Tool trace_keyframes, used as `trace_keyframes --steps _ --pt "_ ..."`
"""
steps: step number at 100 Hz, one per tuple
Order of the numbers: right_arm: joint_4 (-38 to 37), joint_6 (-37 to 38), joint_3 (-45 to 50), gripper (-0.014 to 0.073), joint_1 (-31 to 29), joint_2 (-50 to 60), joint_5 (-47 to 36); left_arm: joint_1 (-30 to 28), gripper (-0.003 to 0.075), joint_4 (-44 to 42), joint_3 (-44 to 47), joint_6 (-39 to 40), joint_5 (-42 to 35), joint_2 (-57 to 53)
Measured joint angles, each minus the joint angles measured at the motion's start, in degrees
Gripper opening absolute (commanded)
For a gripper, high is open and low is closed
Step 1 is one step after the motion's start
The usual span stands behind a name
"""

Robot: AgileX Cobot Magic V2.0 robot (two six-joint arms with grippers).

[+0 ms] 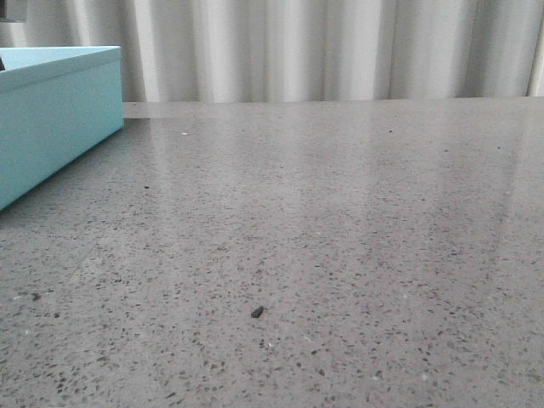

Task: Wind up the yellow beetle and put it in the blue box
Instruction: 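Lower the beetle into the blue box and open the left gripper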

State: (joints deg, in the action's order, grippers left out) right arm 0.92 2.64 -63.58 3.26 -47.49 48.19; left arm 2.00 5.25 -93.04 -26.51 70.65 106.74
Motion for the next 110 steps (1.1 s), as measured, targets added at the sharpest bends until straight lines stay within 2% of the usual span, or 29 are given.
trace_keyframes --steps 30,41,51,69,90,110 --pt "0.0 0.0 0.0 -0.0061 0.0 0.0 0.0 0.0 0.0424 0.0 -0.31 -0.32 0.0 0.0" --pt "0.0 0.0 0.0 -0.0061 0.0 0.12 0.0 0.0 0.0378 0.11 -1.09 -0.43 0.0 -0.91" --pt "-0.12 0.0 0.12 -0.0061 0.0 0.37 -0.11 0.0 0.0283 0.11 -2.72 -0.43 0.12 -2.86" --pt "-3.04 0.0 3.8 -0.0061 0.0 3.68 -2.79 0.0 -0.002 1.79 -3.53 -0.43 0.46 -8.34" --pt "-4.33 0.0 13.59 -0.0061 0.0 11.73 -9.05 0.0 -0.0021 6.42 -3.53 -0.43 0.42 -14.73" --pt "-7.57 0.0 21.24 -0.0061 0.0 22.13 -14.45 0.0 -0.0021 7.19 -3.53 -0.33 -5.41 -22.5"
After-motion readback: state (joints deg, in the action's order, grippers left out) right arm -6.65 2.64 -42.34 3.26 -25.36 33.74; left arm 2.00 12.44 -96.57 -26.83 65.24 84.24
